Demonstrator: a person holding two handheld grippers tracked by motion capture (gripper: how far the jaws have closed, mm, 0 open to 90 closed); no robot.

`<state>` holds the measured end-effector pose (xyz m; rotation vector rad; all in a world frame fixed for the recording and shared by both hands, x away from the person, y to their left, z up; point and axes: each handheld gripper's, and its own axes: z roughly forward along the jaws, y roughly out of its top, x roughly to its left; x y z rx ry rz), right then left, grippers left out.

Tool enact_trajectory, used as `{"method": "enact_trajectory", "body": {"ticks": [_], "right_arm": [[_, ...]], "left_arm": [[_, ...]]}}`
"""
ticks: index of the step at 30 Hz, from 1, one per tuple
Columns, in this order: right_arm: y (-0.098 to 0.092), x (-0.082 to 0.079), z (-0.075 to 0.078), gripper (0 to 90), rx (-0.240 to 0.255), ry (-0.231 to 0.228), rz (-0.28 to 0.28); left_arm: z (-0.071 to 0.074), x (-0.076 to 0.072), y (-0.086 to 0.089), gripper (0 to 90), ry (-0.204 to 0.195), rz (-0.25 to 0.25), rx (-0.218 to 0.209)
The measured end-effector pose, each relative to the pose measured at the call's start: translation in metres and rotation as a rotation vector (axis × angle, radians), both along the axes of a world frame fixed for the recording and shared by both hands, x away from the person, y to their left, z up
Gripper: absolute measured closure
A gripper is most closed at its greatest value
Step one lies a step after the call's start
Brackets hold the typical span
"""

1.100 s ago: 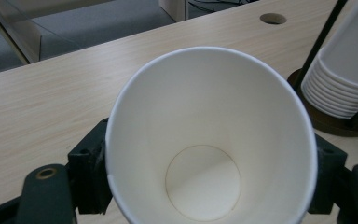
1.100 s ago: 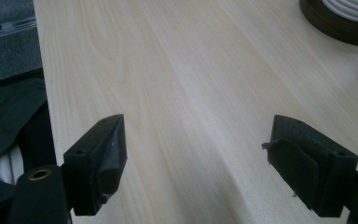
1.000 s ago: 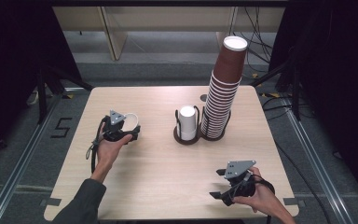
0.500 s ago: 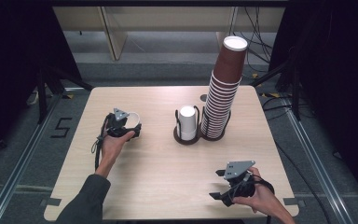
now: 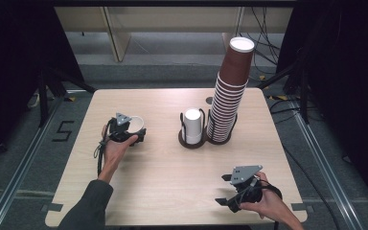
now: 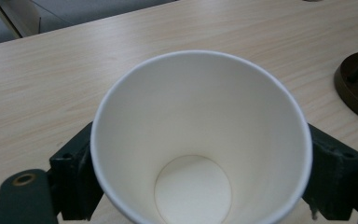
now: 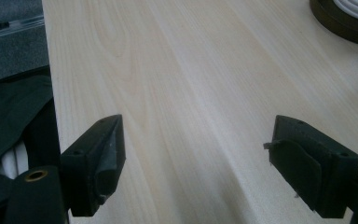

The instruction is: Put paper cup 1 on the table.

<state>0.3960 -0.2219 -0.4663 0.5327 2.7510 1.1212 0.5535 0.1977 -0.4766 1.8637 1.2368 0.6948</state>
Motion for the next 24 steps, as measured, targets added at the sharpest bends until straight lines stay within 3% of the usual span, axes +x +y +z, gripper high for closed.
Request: {"method": "enact_trajectory", "body": {"ticks": [6, 8, 16, 18, 24], "right_arm": [[0.0, 0.0, 0.0, 19.2, -0.006, -0.005, -0.002], [0.0, 0.0, 0.0, 19.1, -0.007, -0.006, 0.003], [0.001, 0.0, -0.001, 19.1, -0.012, -0.01, 0.008], [0.001, -0.001, -0.001, 19.0, -0.011, 0.006, 0.001], [0.0, 0.001, 0.0, 19.3, -0.008, -0.018, -0.003]], "left_arm": [[-0.005, -0.002, 0.004, 14.8, 0.021, 0.005, 0.015], [-0.009, -0.006, 0.007, 14.8, 0.017, 0.017, -0.033], [-0.014, -0.013, 0.015, 14.8, 0.015, 0.018, -0.046], [-0.013, -0.017, 0.015, 14.8, 0.011, 0.011, -0.051], [-0.01, -0.03, 0.011, 14.9, 0.056, 0.003, -0.024]]}}
